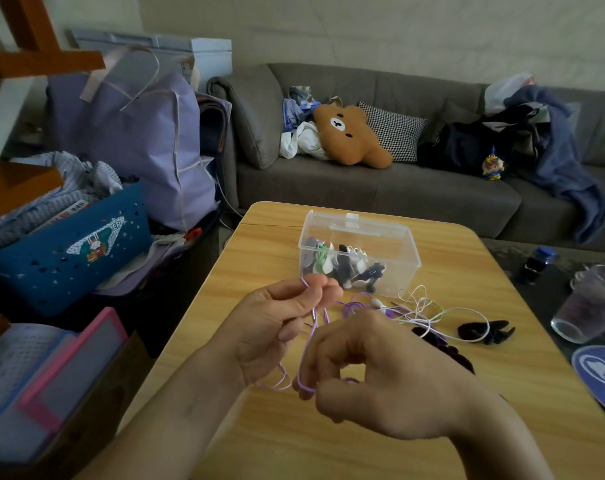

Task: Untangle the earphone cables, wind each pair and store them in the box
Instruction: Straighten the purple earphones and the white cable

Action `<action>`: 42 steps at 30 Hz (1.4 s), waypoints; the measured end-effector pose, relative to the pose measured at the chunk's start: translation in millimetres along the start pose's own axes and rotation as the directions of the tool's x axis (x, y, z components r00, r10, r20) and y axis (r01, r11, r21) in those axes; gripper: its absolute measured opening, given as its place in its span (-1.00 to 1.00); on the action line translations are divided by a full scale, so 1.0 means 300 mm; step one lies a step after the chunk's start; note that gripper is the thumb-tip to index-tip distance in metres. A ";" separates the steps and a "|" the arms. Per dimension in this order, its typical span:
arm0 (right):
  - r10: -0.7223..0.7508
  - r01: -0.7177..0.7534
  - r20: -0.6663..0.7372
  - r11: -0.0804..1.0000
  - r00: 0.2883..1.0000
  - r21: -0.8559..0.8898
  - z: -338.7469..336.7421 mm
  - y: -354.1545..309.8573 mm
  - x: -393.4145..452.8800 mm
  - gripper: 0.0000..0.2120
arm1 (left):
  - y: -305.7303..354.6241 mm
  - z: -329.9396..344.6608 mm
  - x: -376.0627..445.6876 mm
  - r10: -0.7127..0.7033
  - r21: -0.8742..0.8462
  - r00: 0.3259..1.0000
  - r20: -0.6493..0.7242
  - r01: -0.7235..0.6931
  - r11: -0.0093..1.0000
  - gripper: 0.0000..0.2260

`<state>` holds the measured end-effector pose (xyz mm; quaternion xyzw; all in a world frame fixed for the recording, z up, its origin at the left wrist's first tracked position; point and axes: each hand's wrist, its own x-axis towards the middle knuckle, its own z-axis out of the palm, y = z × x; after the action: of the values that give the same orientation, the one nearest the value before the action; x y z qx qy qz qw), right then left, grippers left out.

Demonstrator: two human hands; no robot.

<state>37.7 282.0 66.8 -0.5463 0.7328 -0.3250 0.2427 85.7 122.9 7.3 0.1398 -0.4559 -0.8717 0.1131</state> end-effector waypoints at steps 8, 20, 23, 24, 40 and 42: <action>0.100 0.044 -0.192 0.777 0.976 0.628 -0.031 0.039 0.030 -0.66 | -0.011 0.000 -0.041 -0.025 0.449 0.944 0.328 -0.132 0.884 -0.81; 0.446 -0.097 -0.188 0.542 0.875 0.835 -0.041 0.200 0.067 -0.71 | 0.060 -0.045 -0.026 -0.353 0.313 0.834 0.424 0.231 0.921 -0.78; 0.442 -0.126 -0.188 0.588 0.877 0.799 -0.016 0.217 0.085 -0.70 | 0.058 -0.045 -0.030 -0.430 0.420 0.829 0.358 0.268 0.867 -0.76; 0.445 -0.132 -0.194 0.602 0.874 0.787 -0.011 0.219 0.089 -0.70 | 0.058 -0.046 -0.032 -0.443 0.433 0.830 0.339 0.281 0.856 -0.76; 0.020 -0.043 -0.185 0.992 0.983 -0.117 0.116 0.096 0.117 -0.78 | 0.074 -0.067 0.009 0.343 0.515 0.939 0.024 -0.305 0.801 -0.82; -0.022 -0.002 -0.266 0.996 0.964 -0.089 0.101 0.084 0.114 -0.77 | 0.070 -0.077 0.006 0.275 0.631 0.953 0.129 -0.293 0.718 -0.84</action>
<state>33.3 247.7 27.9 -0.5116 0.7697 -0.3638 0.1156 93.5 92.9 11.8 0.0870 -0.7440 -0.6362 0.1845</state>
